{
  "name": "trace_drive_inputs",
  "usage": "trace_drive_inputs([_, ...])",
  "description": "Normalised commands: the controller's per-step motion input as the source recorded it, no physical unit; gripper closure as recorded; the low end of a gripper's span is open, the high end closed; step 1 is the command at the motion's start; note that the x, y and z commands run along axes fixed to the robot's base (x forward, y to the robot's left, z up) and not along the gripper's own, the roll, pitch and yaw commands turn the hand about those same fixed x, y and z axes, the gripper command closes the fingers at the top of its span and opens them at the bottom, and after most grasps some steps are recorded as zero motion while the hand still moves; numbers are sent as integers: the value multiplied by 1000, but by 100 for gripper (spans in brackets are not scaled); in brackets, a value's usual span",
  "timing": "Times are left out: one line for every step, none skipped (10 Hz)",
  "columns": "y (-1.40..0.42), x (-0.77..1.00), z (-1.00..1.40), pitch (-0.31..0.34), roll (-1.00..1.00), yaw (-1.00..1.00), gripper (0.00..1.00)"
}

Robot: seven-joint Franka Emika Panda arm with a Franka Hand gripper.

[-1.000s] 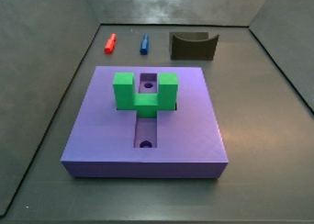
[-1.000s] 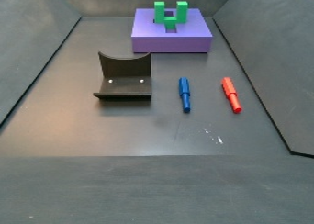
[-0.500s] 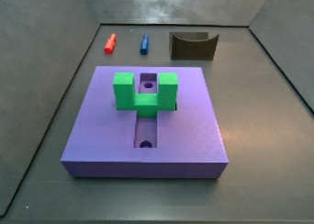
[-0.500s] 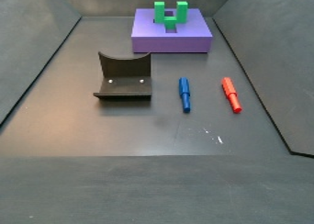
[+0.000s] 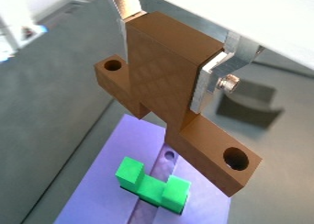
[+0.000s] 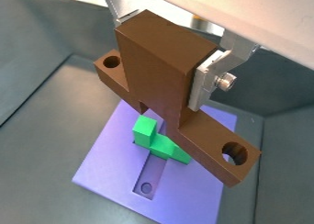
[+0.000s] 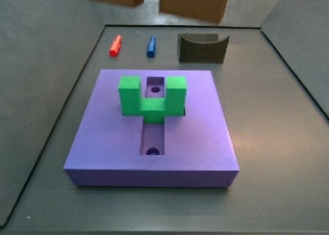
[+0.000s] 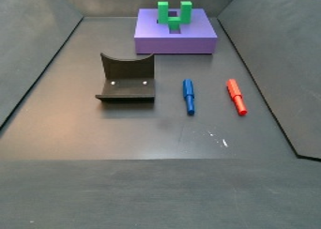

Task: Pick up the brown object. Move up. Move to above the board. Insert the brown object.
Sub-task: Insert the brown object.

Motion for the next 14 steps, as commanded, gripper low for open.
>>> trace_drive_inputs([-57,-80,-423,-187,-113,-983,100])
trace_drive_inputs([-60,-74,-406,-199,-120,-974,100])
trace_drive_inputs([-66,-80,-374,-219,-137,-963,100])
trace_drive_inputs([-83,-91,-289,-269,-186,-920,100])
trace_drive_inputs([-86,-94,-240,-289,-214,-897,100])
trace_drive_inputs([-86,-74,-220,-276,-204,-909,100])
trace_drive_inputs([-86,-60,-206,-266,-193,-923,100])
trace_drive_inputs([-80,-14,-149,-221,-174,-949,100])
trace_drive_inputs([-71,0,-74,-157,-154,-980,100])
trace_drive_inputs([-57,0,-29,-91,-120,-1000,100])
trace_drive_inputs([-43,0,-20,-66,-103,-1000,100])
trace_drive_inputs([-97,0,-9,0,-17,-1000,100])
trace_drive_inputs([-140,0,-89,0,13,-1000,100])
trace_drive_inputs([-143,57,-206,0,129,-906,100])
